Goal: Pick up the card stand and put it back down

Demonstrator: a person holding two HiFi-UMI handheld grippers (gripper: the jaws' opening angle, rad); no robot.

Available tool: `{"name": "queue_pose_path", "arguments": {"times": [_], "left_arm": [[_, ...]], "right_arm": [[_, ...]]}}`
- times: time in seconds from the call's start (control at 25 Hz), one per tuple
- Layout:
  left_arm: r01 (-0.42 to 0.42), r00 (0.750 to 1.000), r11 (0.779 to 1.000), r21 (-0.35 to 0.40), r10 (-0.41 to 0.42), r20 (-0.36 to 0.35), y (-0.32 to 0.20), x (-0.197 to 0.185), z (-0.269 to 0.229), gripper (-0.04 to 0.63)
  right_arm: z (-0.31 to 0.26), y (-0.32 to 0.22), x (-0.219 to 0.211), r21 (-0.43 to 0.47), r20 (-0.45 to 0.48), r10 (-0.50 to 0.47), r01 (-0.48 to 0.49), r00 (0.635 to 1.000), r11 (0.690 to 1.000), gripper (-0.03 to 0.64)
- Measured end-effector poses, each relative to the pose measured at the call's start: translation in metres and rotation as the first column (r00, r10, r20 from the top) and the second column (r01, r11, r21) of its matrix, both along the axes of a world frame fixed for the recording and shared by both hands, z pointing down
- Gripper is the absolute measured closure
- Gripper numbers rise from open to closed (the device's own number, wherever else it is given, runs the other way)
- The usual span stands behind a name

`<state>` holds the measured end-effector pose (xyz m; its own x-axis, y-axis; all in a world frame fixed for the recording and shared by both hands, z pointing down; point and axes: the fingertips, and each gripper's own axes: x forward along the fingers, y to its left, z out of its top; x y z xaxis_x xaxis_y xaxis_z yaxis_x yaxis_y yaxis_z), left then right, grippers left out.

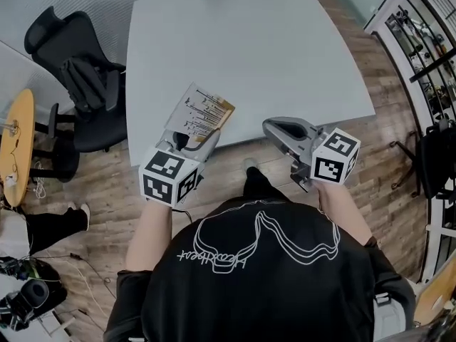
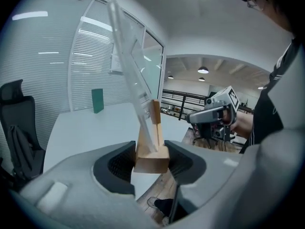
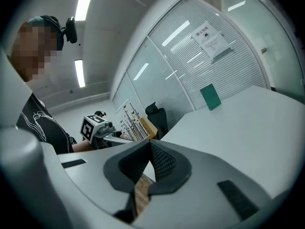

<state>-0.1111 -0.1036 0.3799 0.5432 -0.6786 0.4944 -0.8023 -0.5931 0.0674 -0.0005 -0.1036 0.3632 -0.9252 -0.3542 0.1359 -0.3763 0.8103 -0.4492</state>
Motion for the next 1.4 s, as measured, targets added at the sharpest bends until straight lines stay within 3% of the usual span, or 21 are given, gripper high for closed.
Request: {"name": "queue_pose_path", "arguments": {"times": [0.48,0.92,1.4], "left_arm": [[-0.009,0.999,1.000,0.027,0.010,-0.040,0.023,0.004,-0.012,0.400],[-0.003,0.999,1.000,0.014,0.004,-0.046,-0.009,0.005,-0.006,0.400],[-0.021,0.999,0.999,-0.024,0.021,-0.034,-0.080,0.007,0.019,0.400]], "right_arm": [[-0.001,0.022,-0.003,0.020,-0.015,0.000,0.000,1.000,1.000,0.609],[0.002,-0.004,-0.005,0.007,-0.021,-0.005,0.005,1.000,1.000,0.609],[0.015,-0.062,0.001,-0.031,-0.039,0.015,-0.016,0.999,0.999,0.609]]}}
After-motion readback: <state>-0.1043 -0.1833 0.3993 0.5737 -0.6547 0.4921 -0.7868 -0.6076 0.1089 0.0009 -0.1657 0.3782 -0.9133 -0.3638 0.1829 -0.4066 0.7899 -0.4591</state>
